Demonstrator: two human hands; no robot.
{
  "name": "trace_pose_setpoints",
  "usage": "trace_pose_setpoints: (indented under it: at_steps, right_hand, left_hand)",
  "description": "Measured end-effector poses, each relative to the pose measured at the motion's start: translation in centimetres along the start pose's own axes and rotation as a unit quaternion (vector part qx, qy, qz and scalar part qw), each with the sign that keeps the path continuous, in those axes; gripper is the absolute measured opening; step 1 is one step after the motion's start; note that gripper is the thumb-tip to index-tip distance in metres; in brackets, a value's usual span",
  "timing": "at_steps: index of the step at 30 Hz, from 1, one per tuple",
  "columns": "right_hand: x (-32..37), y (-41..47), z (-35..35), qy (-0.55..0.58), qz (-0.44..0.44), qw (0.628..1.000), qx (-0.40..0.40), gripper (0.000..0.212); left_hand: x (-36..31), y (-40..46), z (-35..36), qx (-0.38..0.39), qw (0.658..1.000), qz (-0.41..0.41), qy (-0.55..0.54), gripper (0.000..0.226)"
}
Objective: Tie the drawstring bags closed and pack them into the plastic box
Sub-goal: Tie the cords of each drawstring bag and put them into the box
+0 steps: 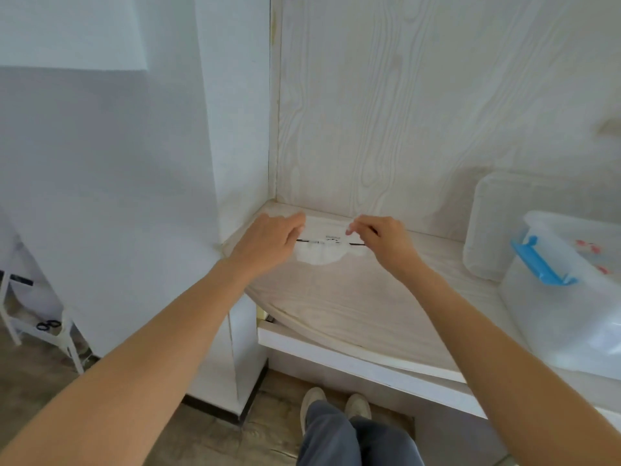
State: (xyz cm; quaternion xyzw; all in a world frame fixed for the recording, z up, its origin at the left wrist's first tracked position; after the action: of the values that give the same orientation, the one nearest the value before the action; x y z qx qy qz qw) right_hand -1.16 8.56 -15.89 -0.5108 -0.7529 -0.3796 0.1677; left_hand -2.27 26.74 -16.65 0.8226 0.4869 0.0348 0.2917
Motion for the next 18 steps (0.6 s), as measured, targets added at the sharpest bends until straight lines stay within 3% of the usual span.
trace_pose_setpoints:
  at_steps: [2,5,8,10,14,16,18]
  right_hand:
    - [0.6,-0.2,-0.2,-0.145,-0.058,0.987,0.049,0.022]
    - [1.2,-1.0,0.1,-0.312,-0.1,0.942,0.079,0.024]
    - [2.2,-1.4,1.1,-0.416,-0.138,0.895,0.084,0.022]
    - [3.1,-1.8,1.7,-0.461,-0.198,0.863,0.055,0.005]
    - [4.1,-2.2,1.4,-0.456,-0.211,0.864,-0.029,0.032]
    - [4.6,-2.3,1.2,-0.447,-0.196,0.871,-0.053,0.035]
    - [4.6,-2.1,0.9,-0.41,-0.148,0.897,-0.075,0.03]
  left_hand:
    - [-0.3,-0.6,0.2,0.041,0.993,0.053,0.093,0.016]
    - [-0.7,-1.0,0.2,0.034,0.983,0.108,0.148,0.014]
    - [-1.3,-1.0,0.1,0.037,0.977,0.106,0.179,0.014]
    - [-1.2,-1.1,0.2,0.056,0.981,0.085,0.166,0.024]
    - [-1.4,-1.3,0.0,0.059,0.97,0.075,0.225,0.033]
    - [-1.8,-1.4,0.0,0.041,0.961,0.066,0.266,0.034]
    - [-1.9,-1.5,-0.4,0.007,0.972,-0.007,0.235,0.029]
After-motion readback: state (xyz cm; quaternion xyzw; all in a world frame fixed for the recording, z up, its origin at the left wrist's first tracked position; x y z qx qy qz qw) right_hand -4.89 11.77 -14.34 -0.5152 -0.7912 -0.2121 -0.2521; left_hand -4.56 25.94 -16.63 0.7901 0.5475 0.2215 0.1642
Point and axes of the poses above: each hand's wrist, its own y-axis towards the middle knuckle, its own z-axis out of the palm, x = y × z, the point moved 7 cm from there along y, towards the middle knuckle, and after that the axes turned 1 degree about x, right-handed, at the moved point
